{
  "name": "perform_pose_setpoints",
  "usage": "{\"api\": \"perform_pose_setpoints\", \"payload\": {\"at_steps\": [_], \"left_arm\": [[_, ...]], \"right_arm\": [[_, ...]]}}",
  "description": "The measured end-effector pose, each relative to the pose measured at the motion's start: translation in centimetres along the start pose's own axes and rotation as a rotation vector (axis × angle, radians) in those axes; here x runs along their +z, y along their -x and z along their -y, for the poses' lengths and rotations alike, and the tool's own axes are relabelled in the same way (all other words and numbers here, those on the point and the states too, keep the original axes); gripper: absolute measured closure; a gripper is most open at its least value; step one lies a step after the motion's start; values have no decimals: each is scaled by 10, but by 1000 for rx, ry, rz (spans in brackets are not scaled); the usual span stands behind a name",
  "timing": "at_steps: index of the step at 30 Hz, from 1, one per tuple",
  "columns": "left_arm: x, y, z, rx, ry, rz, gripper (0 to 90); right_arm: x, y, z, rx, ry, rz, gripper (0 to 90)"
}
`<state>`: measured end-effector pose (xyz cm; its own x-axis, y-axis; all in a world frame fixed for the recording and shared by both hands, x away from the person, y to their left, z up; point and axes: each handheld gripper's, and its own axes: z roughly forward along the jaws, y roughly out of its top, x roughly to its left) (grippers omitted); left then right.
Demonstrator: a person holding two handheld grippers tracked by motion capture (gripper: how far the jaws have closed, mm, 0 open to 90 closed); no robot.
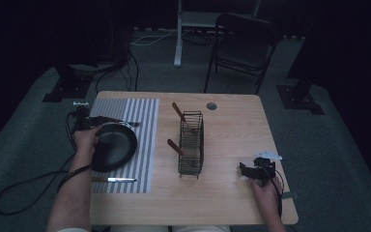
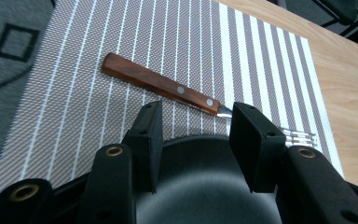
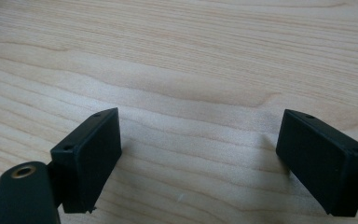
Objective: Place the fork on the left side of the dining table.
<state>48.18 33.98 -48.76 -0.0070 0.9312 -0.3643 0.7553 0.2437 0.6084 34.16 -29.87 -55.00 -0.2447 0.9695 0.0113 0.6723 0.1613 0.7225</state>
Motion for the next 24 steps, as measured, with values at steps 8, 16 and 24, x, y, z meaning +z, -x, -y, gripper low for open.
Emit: {"api": "perform_pose_setpoints", "payload": {"at_steps": [8, 16, 24], "left_arm": [[-19, 7, 19, 77, 11, -4, 547], [-39, 5, 34, 129, 1, -7, 547], [-55, 6, 46, 176, 4, 5, 547]], "right_arm": [[0, 0, 0, 0, 0, 0, 136], [0, 0, 0, 0, 0, 0, 136], [0, 0, 0, 0, 0, 0, 136]]}}
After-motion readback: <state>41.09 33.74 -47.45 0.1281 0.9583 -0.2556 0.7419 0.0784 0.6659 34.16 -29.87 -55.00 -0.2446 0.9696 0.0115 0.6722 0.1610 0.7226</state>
